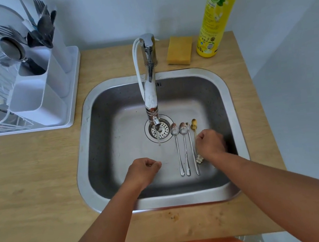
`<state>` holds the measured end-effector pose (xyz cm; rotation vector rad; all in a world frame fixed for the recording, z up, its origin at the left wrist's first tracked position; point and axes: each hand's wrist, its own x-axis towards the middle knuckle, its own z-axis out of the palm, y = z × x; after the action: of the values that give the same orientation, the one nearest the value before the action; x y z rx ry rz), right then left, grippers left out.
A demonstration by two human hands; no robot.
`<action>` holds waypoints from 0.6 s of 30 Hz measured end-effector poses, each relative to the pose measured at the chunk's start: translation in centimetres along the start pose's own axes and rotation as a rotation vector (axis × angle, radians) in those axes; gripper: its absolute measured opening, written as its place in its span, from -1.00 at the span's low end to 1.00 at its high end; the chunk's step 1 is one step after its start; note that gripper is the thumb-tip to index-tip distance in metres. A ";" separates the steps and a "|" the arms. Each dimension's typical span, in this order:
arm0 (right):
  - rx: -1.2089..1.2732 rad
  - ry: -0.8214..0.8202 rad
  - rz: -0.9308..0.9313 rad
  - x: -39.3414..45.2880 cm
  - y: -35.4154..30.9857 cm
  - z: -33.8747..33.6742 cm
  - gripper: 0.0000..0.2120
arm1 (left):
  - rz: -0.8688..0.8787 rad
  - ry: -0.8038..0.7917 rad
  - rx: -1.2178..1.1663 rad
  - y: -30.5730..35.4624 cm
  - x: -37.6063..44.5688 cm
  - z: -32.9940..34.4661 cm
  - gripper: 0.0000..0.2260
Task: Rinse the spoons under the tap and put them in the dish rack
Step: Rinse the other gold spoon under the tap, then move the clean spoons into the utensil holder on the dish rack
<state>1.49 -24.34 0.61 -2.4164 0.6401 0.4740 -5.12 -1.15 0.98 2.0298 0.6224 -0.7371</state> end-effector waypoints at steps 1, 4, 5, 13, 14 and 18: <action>-0.034 0.003 0.018 0.1 0.1 0.0 -0.78 | 0.001 0.004 0.007 0.0 0.1 0.0 -0.81; -0.109 -0.007 0.046 0.3 0.0 0.3 -0.82 | 0.009 0.010 0.054 0.1 0.2 -0.2 -0.81; -0.136 -0.010 0.049 0.4 -0.1 0.4 -0.82 | 0.009 0.013 0.071 0.1 0.2 -0.3 -0.80; -0.260 -0.018 0.040 0.3 -0.1 1.0 -0.81 | -0.025 0.054 0.164 0.0 1.0 -1.7 -0.72; -0.265 -0.017 0.038 0.3 -0.1 1.0 -0.80 | -0.030 0.058 0.179 0.0 1.1 -2.0 -0.70; -0.271 -0.020 0.022 0.0 0.1 1.0 -0.80 | -0.015 0.102 0.212 1.5 2.1 -4.4 -0.70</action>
<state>1.28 -23.75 -0.19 -2.6562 0.6281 0.6288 -1.49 2.15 2.33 2.2713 0.6400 -0.7382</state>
